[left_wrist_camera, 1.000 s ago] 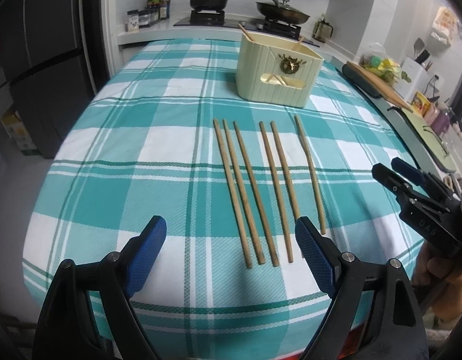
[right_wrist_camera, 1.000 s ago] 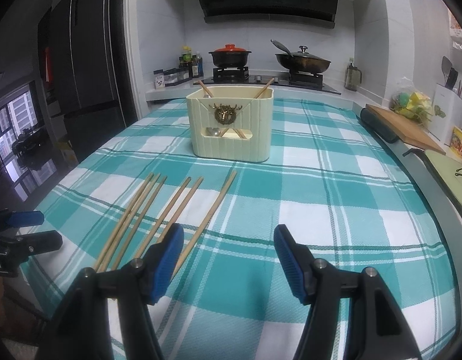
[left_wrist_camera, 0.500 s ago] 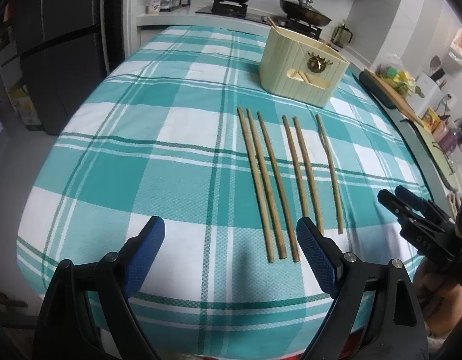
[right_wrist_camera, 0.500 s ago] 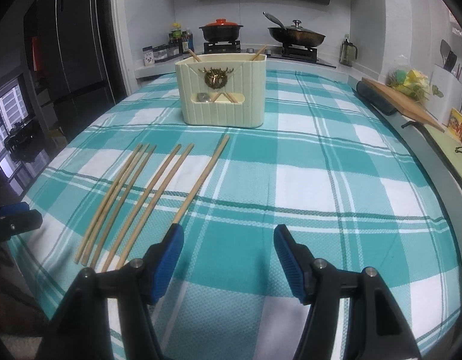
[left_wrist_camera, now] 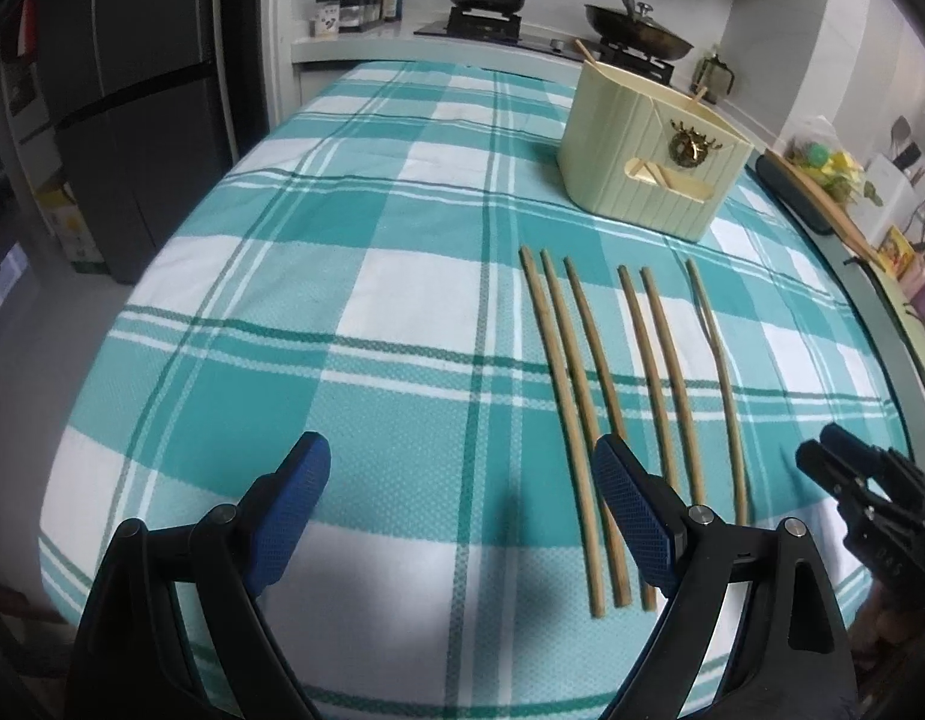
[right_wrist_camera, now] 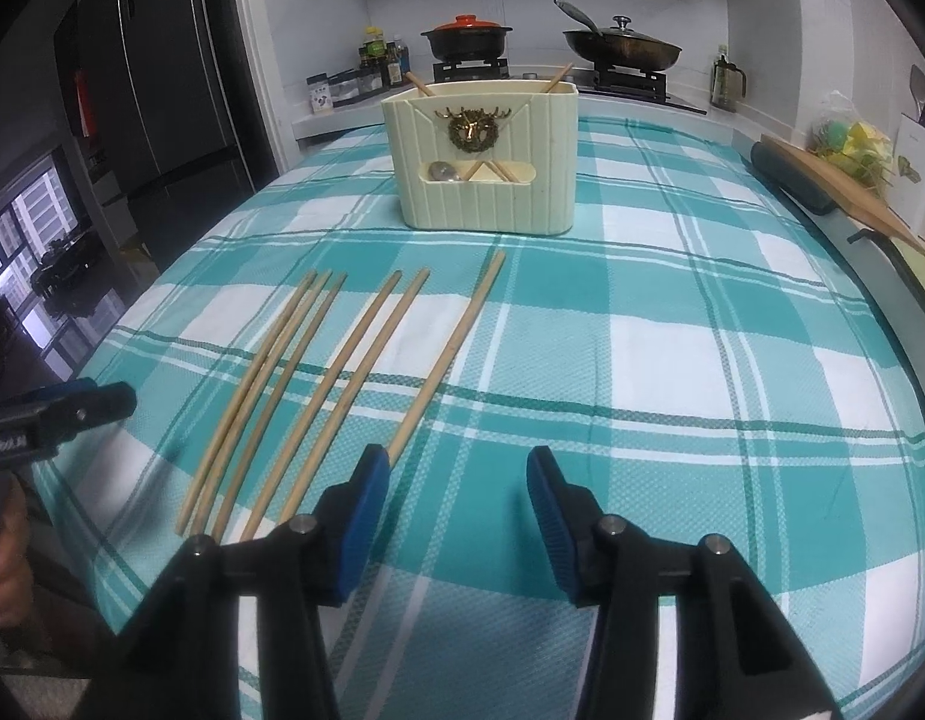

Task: Organize utensils
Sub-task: 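Lower right tool and close on a chopstick while left tool grasps another chopstick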

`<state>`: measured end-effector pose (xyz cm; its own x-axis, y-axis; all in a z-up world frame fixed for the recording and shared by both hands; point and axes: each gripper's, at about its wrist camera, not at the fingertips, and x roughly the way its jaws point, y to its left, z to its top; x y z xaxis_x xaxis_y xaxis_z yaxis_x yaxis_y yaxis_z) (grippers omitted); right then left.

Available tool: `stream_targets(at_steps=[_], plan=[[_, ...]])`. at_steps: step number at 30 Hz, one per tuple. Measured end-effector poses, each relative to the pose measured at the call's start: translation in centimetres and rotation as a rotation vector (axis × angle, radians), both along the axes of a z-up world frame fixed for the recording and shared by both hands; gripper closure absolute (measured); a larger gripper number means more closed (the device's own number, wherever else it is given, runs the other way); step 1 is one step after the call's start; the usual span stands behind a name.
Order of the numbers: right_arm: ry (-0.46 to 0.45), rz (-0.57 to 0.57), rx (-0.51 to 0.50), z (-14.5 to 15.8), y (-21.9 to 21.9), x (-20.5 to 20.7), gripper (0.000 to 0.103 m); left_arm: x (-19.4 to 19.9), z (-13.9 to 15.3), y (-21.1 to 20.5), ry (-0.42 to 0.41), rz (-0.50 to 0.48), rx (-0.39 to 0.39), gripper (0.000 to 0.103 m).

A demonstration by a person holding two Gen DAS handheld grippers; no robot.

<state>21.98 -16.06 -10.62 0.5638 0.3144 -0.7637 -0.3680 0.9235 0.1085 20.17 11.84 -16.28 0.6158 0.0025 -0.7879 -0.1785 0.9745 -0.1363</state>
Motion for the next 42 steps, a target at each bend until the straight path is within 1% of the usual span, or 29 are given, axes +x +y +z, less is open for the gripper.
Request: stream_targets(at_steps=[4,8,10,13,18,22,25,27,33,34,37,39,42], plan=[[0.007,-0.02,0.001,0.0,-0.5,0.1,0.054,2.4,-0.8,-0.9,0.009,-0.02,-0.007,0.013],[0.02,-0.032,-0.003,-0.3,-0.8,0.3,0.054,4.1,-1.8,-1.7,0.021,-0.024,0.037,0.013],[0.027,-0.032,-0.003,-0.4,-1.0,0.4,0.054,4.7,-2.5,-1.7,0.037,-0.02,0.043,0.013],[0.033,-0.029,-0.004,-0.6,-0.9,0.4,0.054,5.4,-3.4,-1.6,0.061,-0.017,0.045,0.013],[0.042,-0.022,0.0,-1.0,-0.6,0.7,0.054,6.0,-4.6,-1.7,0.085,-0.028,0.075,0.013],[0.05,-0.012,0.0,-1.2,-0.3,1.1,0.054,6.3,-4.8,-2.0,0.081,-0.036,0.12,0.01],[0.109,-0.014,0.057,-1.4,-0.1,2.7,0.054,6.5,-4.8,-1.8,0.082,-0.036,0.117,0.009],[0.127,-0.005,0.078,-1.4,0.6,4.1,0.054,6.7,-4.8,-1.6,0.086,-0.036,0.116,0.008],[0.175,0.033,0.009,-3.3,4.2,8.3,0.054,6.9,-4.8,-1.5,0.1,-0.026,0.125,0.007],[0.173,0.033,-0.006,-3.6,4.4,8.5,0.054,6.8,-4.8,-1.5,0.099,-0.026,0.125,0.007],[0.129,0.052,-0.067,-3.7,5.1,8.3,0.056,6.7,-4.9,-1.5,0.089,-0.02,0.126,0.006],[0.115,0.062,-0.093,-3.8,5.4,8.2,0.057,6.6,-5.0,-1.5,0.079,-0.012,0.128,0.004],[0.099,0.065,-0.127,-3.6,5.4,8.1,0.066,6.5,-5.1,-1.4,0.07,-0.007,0.125,0.004]])
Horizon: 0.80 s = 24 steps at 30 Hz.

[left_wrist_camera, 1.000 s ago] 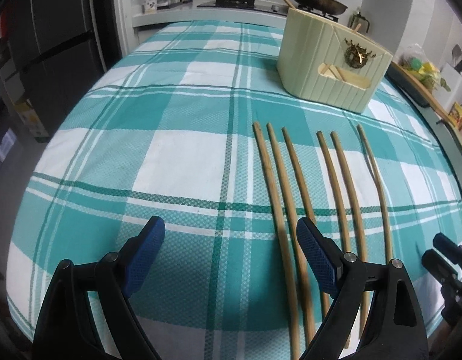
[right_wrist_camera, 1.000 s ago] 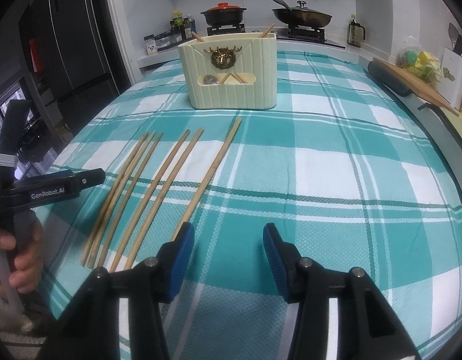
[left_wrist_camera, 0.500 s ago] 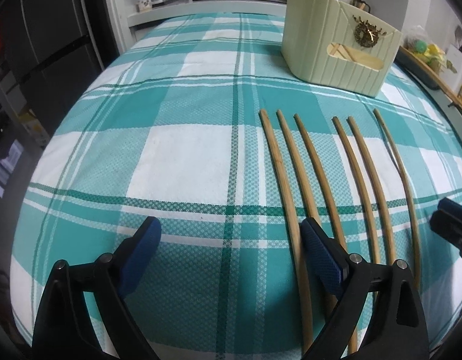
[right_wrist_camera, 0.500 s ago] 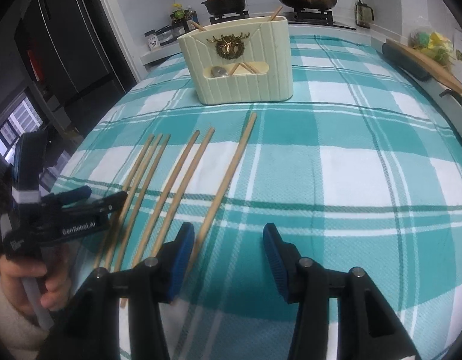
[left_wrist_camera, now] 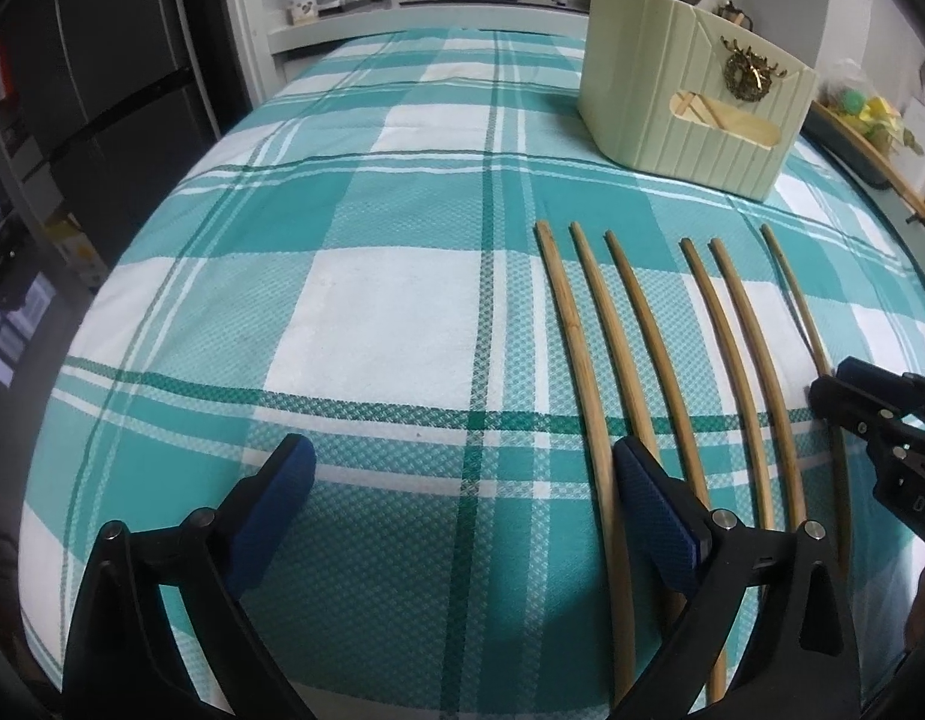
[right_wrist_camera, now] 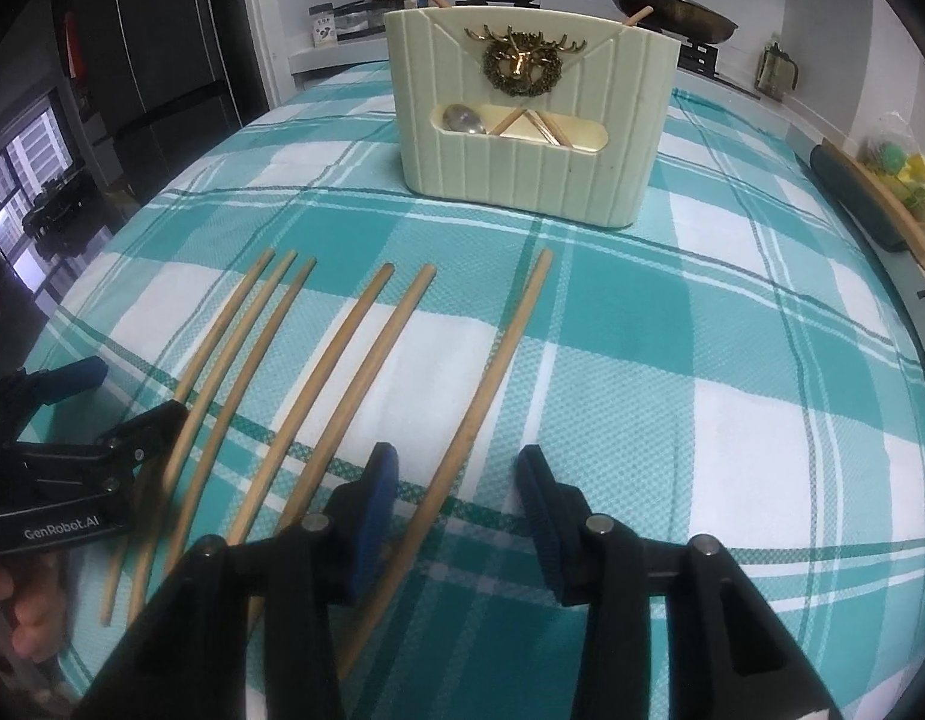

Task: Organize utensils
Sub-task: 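Lower right tool and close on a chopstick while left tool grasps another chopstick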

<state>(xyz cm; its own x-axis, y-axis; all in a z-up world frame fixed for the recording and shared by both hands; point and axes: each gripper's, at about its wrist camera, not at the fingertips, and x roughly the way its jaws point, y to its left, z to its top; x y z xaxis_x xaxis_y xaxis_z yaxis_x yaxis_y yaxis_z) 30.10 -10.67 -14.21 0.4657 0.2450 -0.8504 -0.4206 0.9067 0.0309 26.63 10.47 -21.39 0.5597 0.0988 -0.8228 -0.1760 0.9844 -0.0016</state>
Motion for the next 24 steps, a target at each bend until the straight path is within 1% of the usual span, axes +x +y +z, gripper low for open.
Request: stream_targets(at_steps=[2,3,5,13,18,20,24], plan=[[-0.011,-0.012,-0.013,0.1,-0.3,-0.1,0.077,0.0,0.0,0.0,-0.004,-0.001,-0.002,0.004],[-0.019,-0.02,-0.024,0.2,-0.6,-0.2,0.079,-0.1,-0.1,0.0,-0.005,-0.002,-0.002,0.003],[-0.029,-0.048,-0.049,0.1,-1.2,-0.3,0.091,-0.1,-0.1,0.0,-0.007,-0.003,-0.003,0.003],[-0.034,-0.195,-0.072,0.0,-5.0,-0.2,0.093,0.0,-0.1,-0.1,-0.004,-0.008,-0.004,0.001],[-0.045,-0.233,-0.127,0.0,-6.3,-0.7,0.093,-0.1,-0.2,-0.1,0.001,-0.016,-0.007,0.001],[-0.034,-0.24,-0.127,0.1,-6.9,-1.2,0.093,0.1,-0.2,0.0,0.008,-0.022,-0.01,0.001],[-0.003,-0.246,-0.072,0.3,-8.0,-2.3,0.084,0.5,0.0,0.2,0.052,-0.054,-0.016,0.001]])
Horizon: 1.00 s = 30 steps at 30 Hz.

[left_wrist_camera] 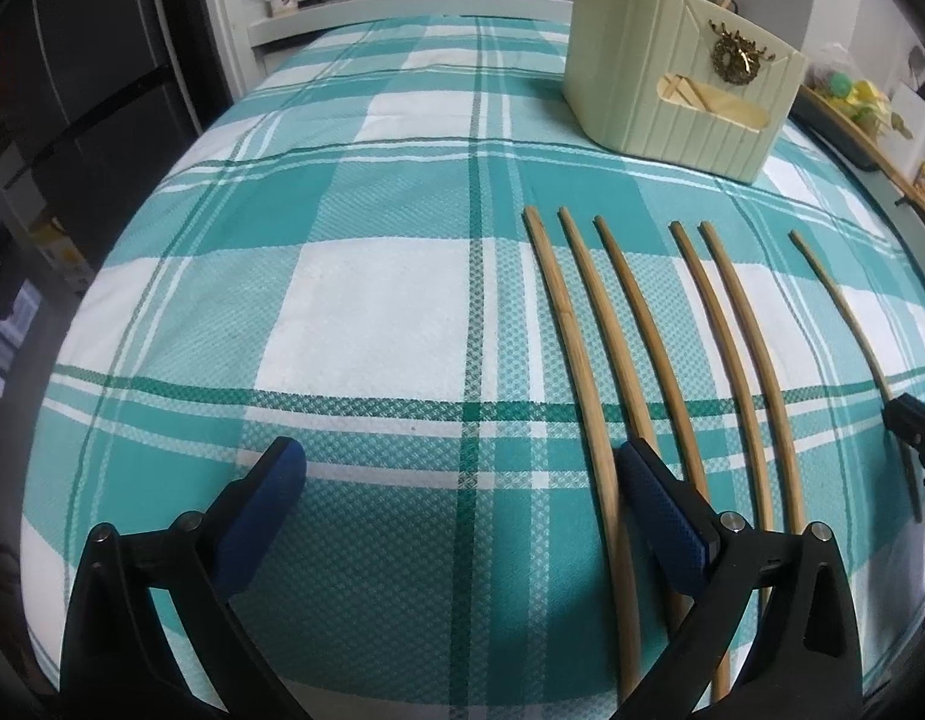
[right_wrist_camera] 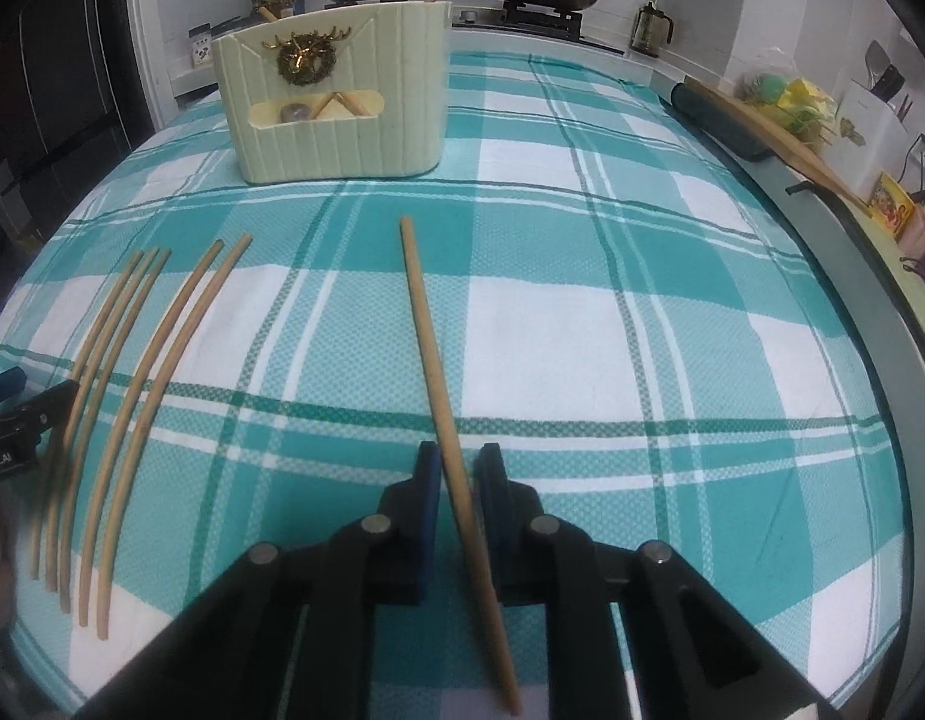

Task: Organize utensils
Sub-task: 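Lower right tool and close on a chopstick while left tool grasps another chopstick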

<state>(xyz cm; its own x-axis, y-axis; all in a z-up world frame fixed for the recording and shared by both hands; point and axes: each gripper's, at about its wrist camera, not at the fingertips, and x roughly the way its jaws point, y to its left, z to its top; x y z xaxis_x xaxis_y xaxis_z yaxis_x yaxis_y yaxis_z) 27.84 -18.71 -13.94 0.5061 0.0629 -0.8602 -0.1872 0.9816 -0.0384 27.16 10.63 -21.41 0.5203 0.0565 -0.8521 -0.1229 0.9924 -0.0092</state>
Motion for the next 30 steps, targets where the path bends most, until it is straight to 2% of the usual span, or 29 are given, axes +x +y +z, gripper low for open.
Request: stream_targets(at_steps=[2,6,10,13,17,19,24,29,30], plan=[[0.01,0.003,0.019,0.1,-0.3,-0.2,0.079,0.4,0.0,0.2,0.037,-0.021,-0.006,0.001],[0.047,0.044,0.044,0.3,-0.3,0.4,0.078,1.3,0.1,0.4,0.114,-0.066,-0.01,0.001],[0.108,0.131,0.032,0.5,0.1,1.6,0.078,2.5,0.1,0.3,0.187,-0.124,0.002,0.001],[0.15,0.177,0.01,0.5,0.3,2.7,0.078,3.4,0.3,0.5,0.212,-0.135,-0.001,0.004],[0.212,0.214,0.017,0.2,0.4,4.5,0.078,5.0,0.8,0.5,0.221,-0.132,-0.009,0.018],[0.215,0.223,0.012,0.2,0.6,5.5,0.078,5.9,1.1,0.3,0.227,-0.136,-0.012,0.025],[0.189,0.294,-0.035,-0.3,3.1,8.5,0.078,7.9,1.6,-0.5,0.236,-0.171,-0.016,0.056],[0.187,0.302,-0.014,-0.7,5.0,11.3,0.079,10.4,1.7,-0.5,0.245,-0.157,-0.045,0.074],[0.186,0.299,-0.005,-0.8,5.3,11.7,0.079,10.7,1.8,-0.5,0.239,-0.155,-0.046,0.083]])
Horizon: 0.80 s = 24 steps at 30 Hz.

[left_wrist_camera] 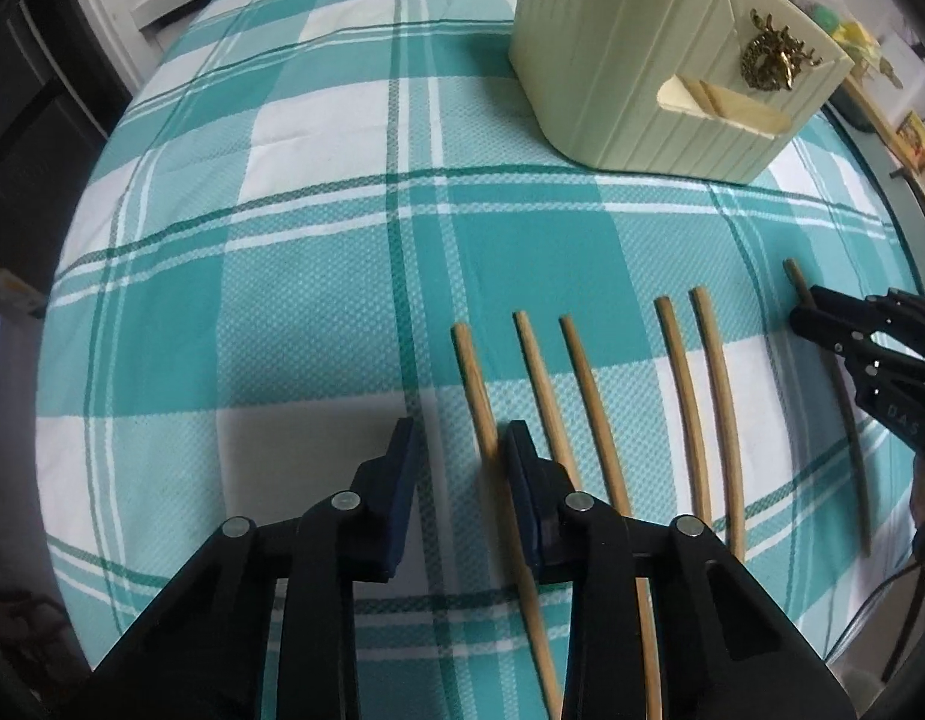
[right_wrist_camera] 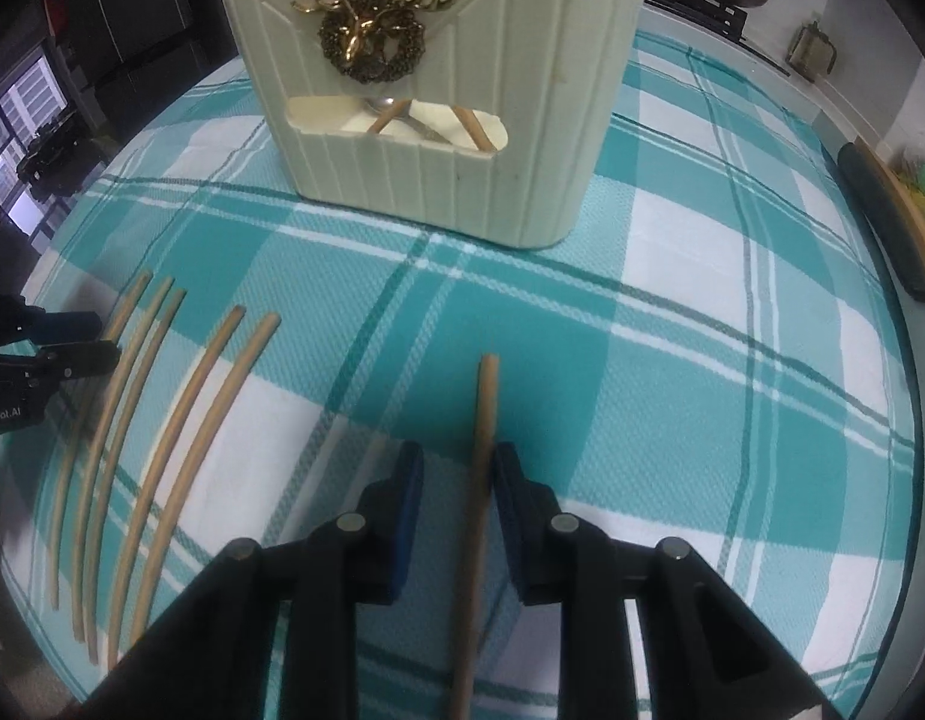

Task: Organize utensils
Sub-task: 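Lower right tool and close on a chopstick while left tool grasps another chopstick, then carry chopstick in left tool and chopstick in right tool over the holder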

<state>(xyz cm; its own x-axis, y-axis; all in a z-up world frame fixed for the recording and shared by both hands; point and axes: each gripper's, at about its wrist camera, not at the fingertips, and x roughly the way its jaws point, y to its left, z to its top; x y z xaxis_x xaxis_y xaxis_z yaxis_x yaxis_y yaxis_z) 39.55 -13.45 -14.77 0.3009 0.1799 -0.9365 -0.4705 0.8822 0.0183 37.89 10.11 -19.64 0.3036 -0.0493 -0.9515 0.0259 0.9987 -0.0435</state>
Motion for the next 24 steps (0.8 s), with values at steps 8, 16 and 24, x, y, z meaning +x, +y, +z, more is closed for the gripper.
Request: stream_targets(at_steps=[8,16,24], plan=[[-0.051,-0.073,0.139,1.0,-1.3,0.2,0.097,-2.0,2.5,0.7,-0.123,0.047,-0.046,0.098],[-0.21,-0.062,0.295,9.1,-3.8,-4.2,0.096,-8.0,11.2,-0.2,-0.342,0.028,-0.096,0.098],[-0.39,-0.019,0.386,16.6,-5.6,-11.0,0.096,-13.7,17.0,-0.1,-0.505,0.026,-0.139,0.098]])
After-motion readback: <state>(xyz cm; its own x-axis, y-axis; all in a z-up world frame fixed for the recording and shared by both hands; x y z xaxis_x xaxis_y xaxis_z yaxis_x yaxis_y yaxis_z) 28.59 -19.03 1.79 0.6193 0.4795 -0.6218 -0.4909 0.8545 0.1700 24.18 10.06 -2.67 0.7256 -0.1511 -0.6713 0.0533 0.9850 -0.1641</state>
